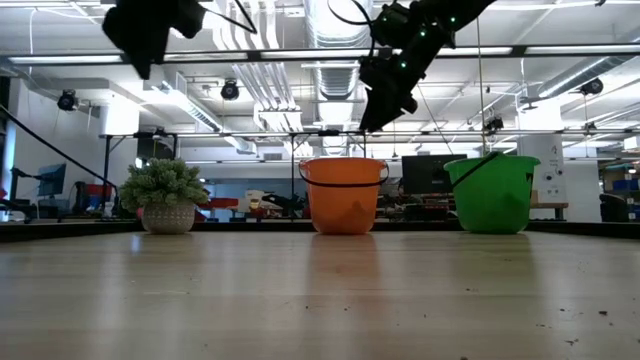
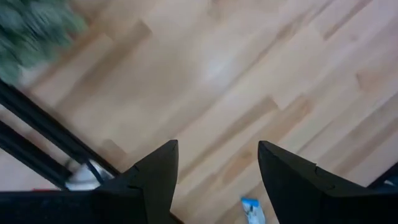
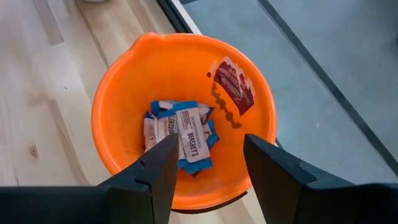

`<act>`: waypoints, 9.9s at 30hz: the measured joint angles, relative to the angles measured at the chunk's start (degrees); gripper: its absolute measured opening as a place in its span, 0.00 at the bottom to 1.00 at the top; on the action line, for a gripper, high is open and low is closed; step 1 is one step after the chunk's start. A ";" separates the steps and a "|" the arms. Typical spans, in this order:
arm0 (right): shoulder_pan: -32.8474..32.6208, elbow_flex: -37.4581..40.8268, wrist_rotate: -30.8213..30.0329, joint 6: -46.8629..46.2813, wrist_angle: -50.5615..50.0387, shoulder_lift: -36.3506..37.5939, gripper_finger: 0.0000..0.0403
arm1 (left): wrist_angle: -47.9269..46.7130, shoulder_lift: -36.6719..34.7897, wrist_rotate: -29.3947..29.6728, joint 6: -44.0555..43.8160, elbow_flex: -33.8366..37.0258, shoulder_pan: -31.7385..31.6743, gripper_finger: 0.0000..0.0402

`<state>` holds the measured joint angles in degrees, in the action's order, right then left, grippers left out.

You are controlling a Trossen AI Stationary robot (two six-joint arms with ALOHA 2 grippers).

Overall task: Organize candy in baskets
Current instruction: Put the white chocolate into the orange bucket, then return to Home Position

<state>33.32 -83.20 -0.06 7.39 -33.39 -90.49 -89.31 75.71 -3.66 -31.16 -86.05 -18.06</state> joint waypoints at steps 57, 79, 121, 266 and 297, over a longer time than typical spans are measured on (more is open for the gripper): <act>-14.04 0.02 -0.06 -24.06 -11.26 13.68 0.43 | 43.69 14.29 -5.04 -77.43 34.21 67.05 0.49; -18.45 0.02 -0.05 -25.44 -10.88 14.55 0.43 | 45.32 19.83 -11.07 -67.25 34.30 67.16 0.10; -18.30 0.02 13.32 -13.10 -3.92 14.60 0.43 | 46.60 -7.29 20.76 -26.07 30.45 37.68 0.00; 8.98 0.07 29.04 -7.84 18.55 -12.28 0.40 | 35.16 1.83 25.66 18.19 -10.55 11.21 0.42; 5.93 0.07 30.10 -15.03 10.88 8.74 0.07 | 32.97 -29.46 25.18 15.64 14.85 12.28 0.42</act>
<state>39.25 -83.13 30.04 -7.63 -22.51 -81.75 -56.34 46.25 21.52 -15.52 -71.20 -5.78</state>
